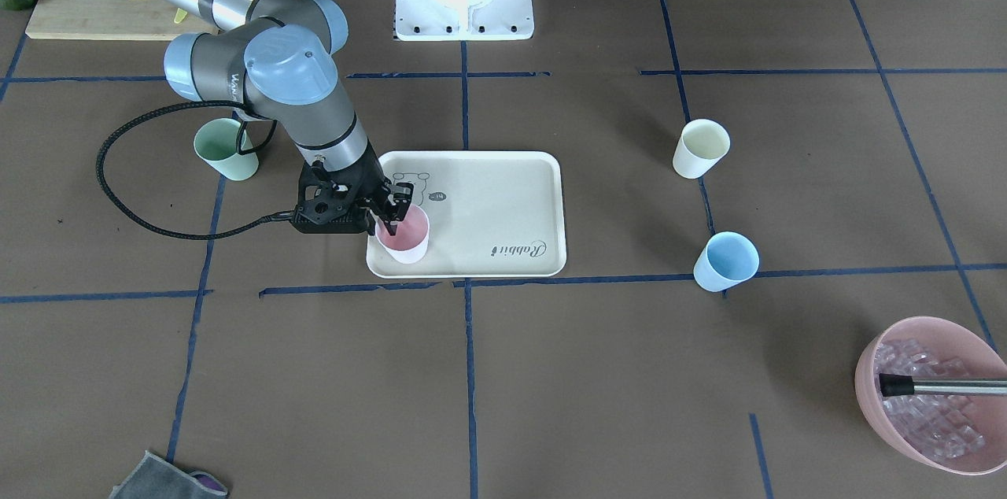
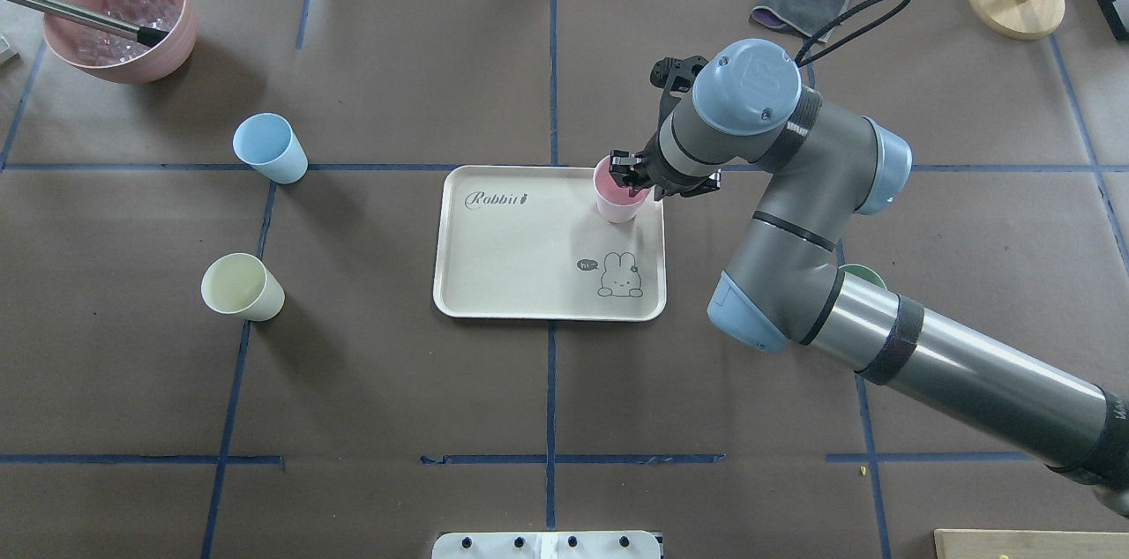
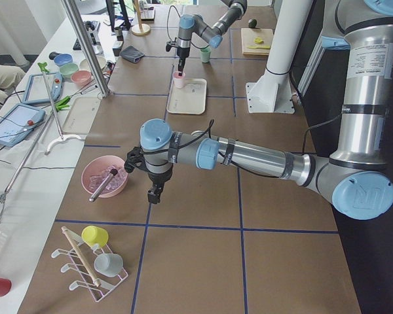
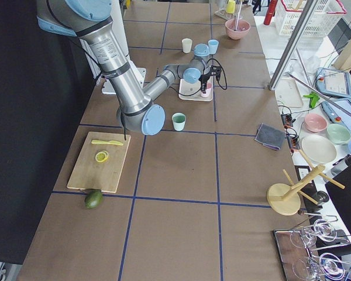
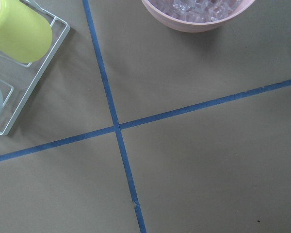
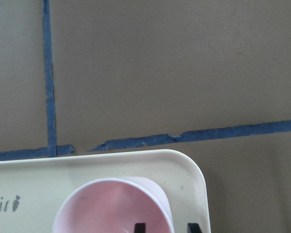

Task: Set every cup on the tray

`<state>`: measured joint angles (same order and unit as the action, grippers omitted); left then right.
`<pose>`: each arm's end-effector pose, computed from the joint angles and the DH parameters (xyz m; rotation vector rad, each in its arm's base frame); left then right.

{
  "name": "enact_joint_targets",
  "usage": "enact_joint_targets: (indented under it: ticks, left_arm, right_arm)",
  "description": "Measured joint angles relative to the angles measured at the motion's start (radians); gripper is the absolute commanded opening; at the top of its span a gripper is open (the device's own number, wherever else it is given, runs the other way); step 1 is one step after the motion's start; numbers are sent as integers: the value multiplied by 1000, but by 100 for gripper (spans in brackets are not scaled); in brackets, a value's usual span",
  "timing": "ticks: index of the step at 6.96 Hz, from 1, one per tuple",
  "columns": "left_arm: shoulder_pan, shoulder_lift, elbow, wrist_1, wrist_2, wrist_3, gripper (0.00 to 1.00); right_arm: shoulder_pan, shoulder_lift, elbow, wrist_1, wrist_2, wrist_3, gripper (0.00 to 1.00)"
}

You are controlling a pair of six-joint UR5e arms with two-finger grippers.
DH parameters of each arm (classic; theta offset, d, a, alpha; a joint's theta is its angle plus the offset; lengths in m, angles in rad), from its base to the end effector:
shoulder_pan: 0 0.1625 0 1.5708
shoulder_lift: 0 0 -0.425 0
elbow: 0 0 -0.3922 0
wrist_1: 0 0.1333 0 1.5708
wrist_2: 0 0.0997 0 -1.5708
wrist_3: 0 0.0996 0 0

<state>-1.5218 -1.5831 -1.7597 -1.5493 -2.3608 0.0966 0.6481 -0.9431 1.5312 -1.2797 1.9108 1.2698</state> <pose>-0.0380 -0.5026 0.5602 0.1893 0.7849 0.2086 -0.5071 -0.5095 0.2720 0.1152 -0.9198 0.1725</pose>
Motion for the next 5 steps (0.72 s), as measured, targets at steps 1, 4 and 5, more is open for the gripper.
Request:
enact_joint_targets:
  ticks: [1, 4, 5]
  left_arm:
    - [0, 0, 0, 0, 0, 0, 100]
    - [31, -37, -4, -5, 1, -115, 100]
    - [87, -64, -15, -25, 3, -237, 100]
  right_arm:
    - [14, -1, 9, -18, 17, -7, 99]
    - [211, -36, 127, -251, 218, -293, 99]
    - [290, -78, 150, -297, 267, -456, 99]
